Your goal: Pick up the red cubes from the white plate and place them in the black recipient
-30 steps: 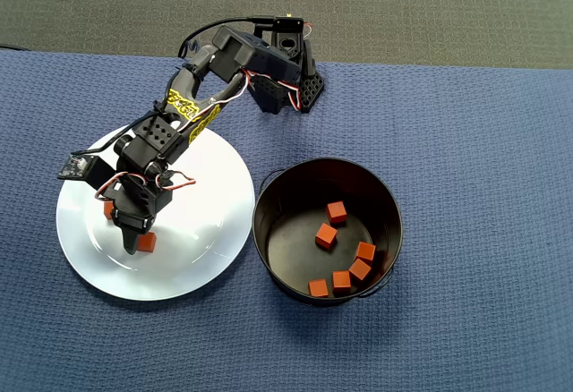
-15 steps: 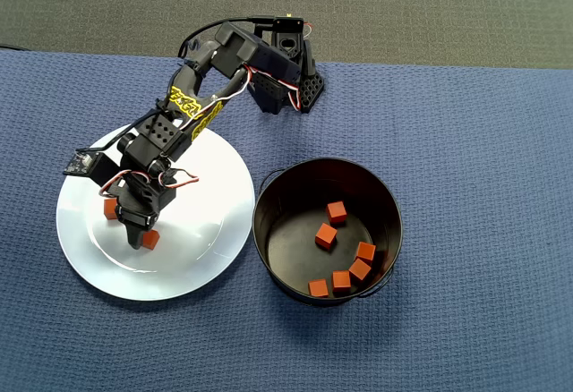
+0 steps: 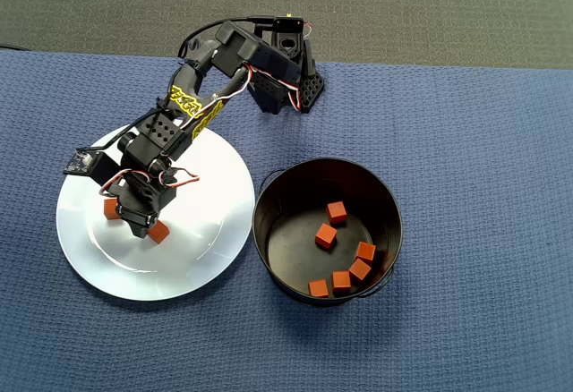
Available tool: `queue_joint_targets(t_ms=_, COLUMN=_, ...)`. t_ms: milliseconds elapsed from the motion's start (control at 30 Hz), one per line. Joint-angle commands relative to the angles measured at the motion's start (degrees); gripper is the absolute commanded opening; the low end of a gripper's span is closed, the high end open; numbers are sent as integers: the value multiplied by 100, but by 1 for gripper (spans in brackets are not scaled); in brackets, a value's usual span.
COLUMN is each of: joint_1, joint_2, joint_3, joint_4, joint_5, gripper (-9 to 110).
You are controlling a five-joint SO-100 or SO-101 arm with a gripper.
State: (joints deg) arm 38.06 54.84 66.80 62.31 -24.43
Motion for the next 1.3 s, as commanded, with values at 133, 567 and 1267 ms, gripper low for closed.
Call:
queue_joint_targets(t_ms=133, joint_1=-123, joint_2=475, joint_3=-167, joint_4=193, joint_5=-185, gripper=25)
queue_joint_targets(t_ms=567, joint_1=-237, joint_2=554, joint_3=-35, joint_4=431, joint_5=-316, gripper=17)
queue_joint_targets(t_ms=1267, joint_1=-246, joint_2=826, joint_3=272, joint_4=457, joint_5=-53, gripper=14)
